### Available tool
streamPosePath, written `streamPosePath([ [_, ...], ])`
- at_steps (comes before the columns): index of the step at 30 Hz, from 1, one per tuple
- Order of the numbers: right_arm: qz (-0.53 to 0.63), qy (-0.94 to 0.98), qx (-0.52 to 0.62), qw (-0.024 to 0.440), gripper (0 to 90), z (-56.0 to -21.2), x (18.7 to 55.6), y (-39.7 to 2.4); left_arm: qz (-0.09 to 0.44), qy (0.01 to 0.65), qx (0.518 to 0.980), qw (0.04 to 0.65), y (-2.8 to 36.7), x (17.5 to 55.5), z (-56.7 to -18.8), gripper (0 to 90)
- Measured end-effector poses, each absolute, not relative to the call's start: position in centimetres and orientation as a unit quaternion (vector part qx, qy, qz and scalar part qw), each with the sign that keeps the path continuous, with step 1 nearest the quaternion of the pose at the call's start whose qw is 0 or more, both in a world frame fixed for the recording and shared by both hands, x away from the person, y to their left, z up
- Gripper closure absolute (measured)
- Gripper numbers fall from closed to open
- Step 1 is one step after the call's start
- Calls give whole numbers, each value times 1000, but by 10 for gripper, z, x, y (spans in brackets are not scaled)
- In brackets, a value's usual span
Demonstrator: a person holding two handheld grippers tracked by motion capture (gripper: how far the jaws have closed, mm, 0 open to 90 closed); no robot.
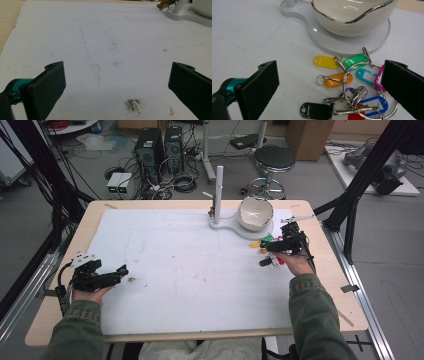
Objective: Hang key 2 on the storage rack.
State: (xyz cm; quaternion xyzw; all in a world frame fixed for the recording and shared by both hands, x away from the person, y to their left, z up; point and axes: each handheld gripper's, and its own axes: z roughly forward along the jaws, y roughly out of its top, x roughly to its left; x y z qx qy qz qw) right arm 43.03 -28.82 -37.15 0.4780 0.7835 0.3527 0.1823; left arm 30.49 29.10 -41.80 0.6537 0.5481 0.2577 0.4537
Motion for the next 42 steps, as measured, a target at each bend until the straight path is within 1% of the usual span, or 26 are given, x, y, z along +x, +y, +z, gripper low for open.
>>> streamPosePath([
  [5,339,794,473,176,8,-374,440,-285,258,547,655,453,291,305,-418,17],
  [15,291,815,478,152,9,-398,458,-280,254,544,660,451,289,306,-419,17],
  [25,236,841,468,131,10,-417,465,-278,250,537,670,447,287,304,-419,17],
  [27,229,849,460,123,54,-421,467,-279,250,538,672,443,287,304,-419,17],
  [29,222,851,459,124,56,-424,469,-280,251,539,671,443,287,304,-419,17],
  [30,220,851,460,123,73,-425,469,-280,250,539,671,443,287,304,-419,17],
  [33,222,852,456,127,190,-424,470,-280,249,540,671,443,287,304,-419,17],
  [36,226,851,458,123,387,-423,470,-281,252,542,669,442,287,304,-420,17],
  [37,229,853,454,119,473,-422,470,-282,252,542,668,443,287,304,-419,17],
  [38,228,853,453,121,604,-421,469,-282,251,543,667,444,287,305,-419,17],
  [39,228,854,454,112,707,-419,468,-281,252,543,667,444,287,305,-419,17],
  [40,226,855,454,111,733,-419,467,-280,251,542,669,443,288,305,-420,17],
  [42,219,855,454,119,747,-419,466,-277,249,542,669,444,287,305,-420,17],
])
